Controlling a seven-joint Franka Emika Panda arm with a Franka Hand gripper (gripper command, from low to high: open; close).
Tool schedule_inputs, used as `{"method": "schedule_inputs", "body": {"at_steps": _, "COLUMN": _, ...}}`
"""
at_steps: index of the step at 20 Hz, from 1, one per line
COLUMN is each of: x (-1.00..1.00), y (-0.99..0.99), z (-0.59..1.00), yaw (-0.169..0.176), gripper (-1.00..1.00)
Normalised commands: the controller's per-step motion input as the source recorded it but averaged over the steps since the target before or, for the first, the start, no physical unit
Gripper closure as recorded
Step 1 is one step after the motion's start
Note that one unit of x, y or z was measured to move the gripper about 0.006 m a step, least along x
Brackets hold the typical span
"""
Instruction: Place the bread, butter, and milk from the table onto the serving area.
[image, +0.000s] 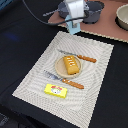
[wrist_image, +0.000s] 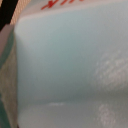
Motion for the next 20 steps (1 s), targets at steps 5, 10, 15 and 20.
{"method": "schedule_inputs", "body": {"at_steps": 5, "x": 0.63, "y": 0.17, "z": -0.16, "yaw": -0.001, "gripper": 1.0}}
{"method": "schedule_inputs", "body": {"at_steps": 10, "x": 0.24, "y": 0.14, "z": -0.23, "yaw": 0.002, "gripper": 1.0}}
{"method": "schedule_inputs", "body": {"at_steps": 15, "x": 0.16, "y": 0.06, "z": -0.16, "yaw": 0.0, "gripper": 1.0}}
{"method": "schedule_inputs", "body": {"at_steps": 20, "x": 0.25, "y": -0.01, "z": 0.03, "yaw": -0.016, "gripper": -1.0}}
